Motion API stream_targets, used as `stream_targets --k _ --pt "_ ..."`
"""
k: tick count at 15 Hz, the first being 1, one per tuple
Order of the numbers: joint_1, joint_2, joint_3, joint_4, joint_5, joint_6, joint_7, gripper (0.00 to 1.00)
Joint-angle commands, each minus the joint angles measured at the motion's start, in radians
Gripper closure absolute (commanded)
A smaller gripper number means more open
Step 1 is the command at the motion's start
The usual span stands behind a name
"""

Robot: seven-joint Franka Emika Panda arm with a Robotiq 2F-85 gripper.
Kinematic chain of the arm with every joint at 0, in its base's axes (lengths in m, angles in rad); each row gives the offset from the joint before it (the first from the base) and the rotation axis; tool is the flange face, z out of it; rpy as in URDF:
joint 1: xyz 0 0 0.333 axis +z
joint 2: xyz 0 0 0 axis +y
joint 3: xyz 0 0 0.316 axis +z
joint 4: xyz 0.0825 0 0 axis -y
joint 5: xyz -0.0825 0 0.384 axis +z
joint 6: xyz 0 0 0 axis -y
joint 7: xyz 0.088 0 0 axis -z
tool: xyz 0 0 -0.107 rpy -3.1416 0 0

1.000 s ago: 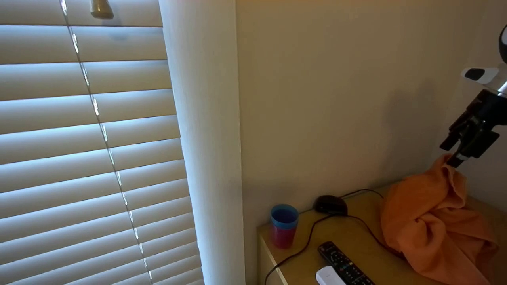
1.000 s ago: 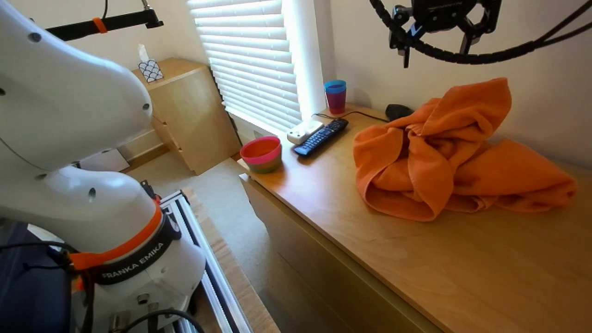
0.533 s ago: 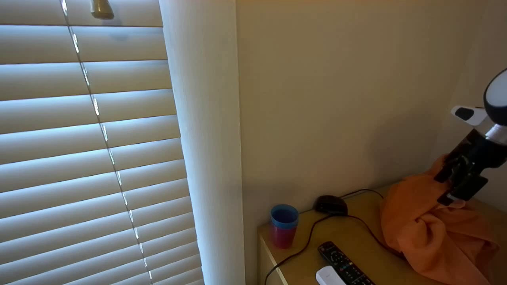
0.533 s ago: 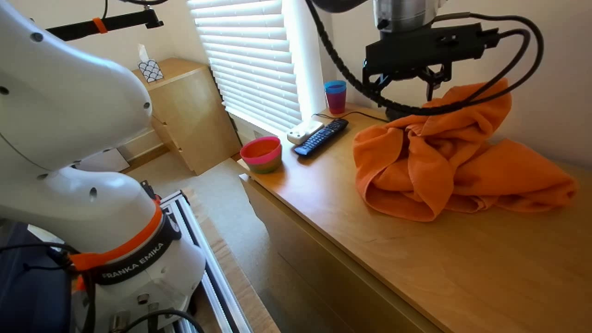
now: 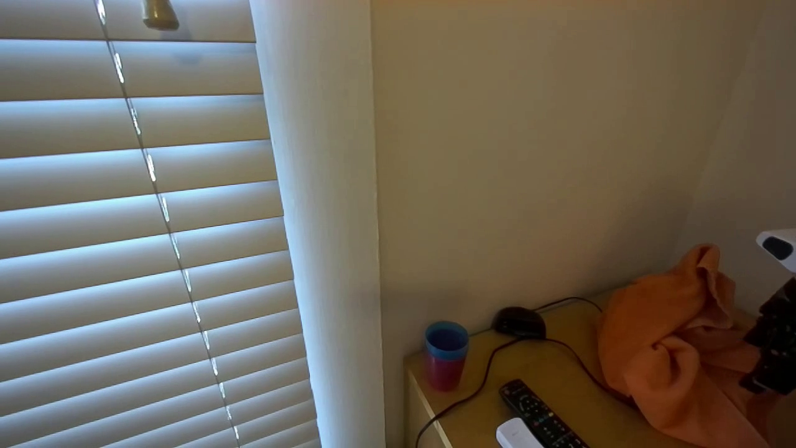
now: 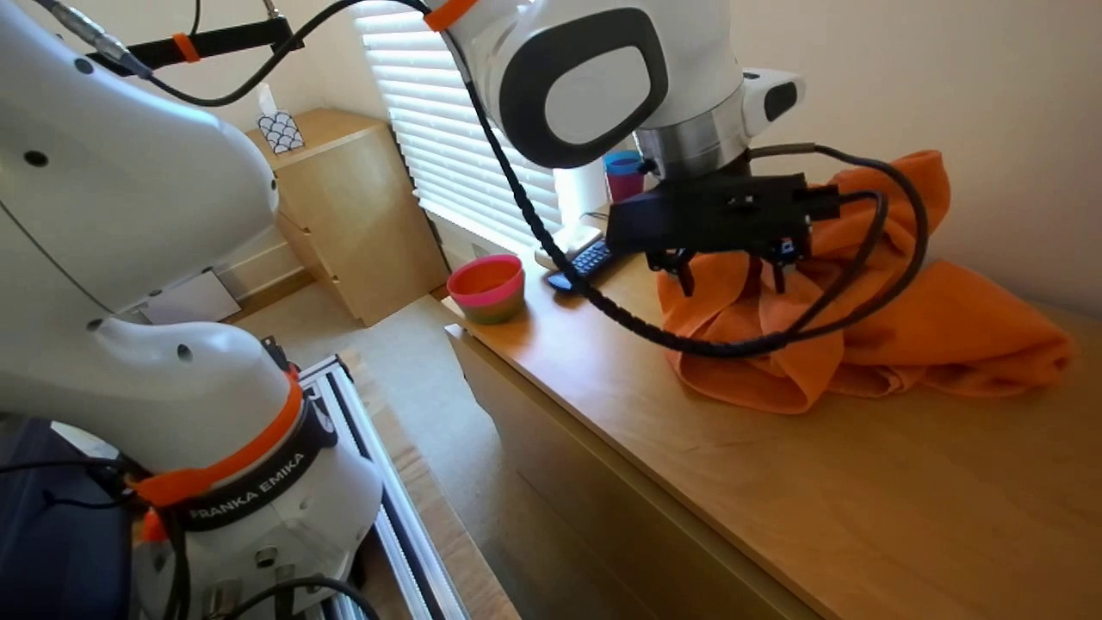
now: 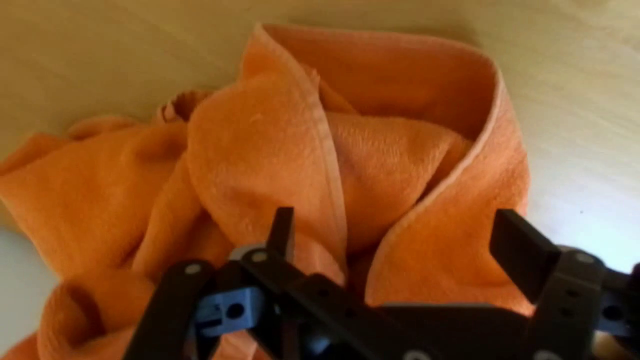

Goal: Fold the orange towel from left to right three times, slide the orange towel a little to the right

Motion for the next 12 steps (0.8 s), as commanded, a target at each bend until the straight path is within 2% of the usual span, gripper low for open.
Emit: stream_targets --k 1,2,6,8,9,10,11,12 --pt "-0.058 -0.020 -0.020 0.020 -0.161 -0.064 0.226 0.00" --pt "-0.035 0.000 -0.015 0.000 -0.091 -0.012 0.120 0.00" --pt "-0.056 -0.001 -0.020 0.018 -0.131 -0.034 0.188 0.00" --pt "-0.050 0.056 -0.014 0.003 -0.125 0.052 0.190 0.00" --pt "0.148 0.072 -0.209 -0.006 -0.173 0.092 0.234 0.00" --pt "-0.003 0.087 -0.047 -0.013 -0.156 0.120 0.224 0.00" --pt "0.041 0.107 -0.081 -0.015 -0.160 0.142 0.232 0.00" --pt "0.055 0.106 -0.087 -0.021 -0.168 0.152 0.249 0.00"
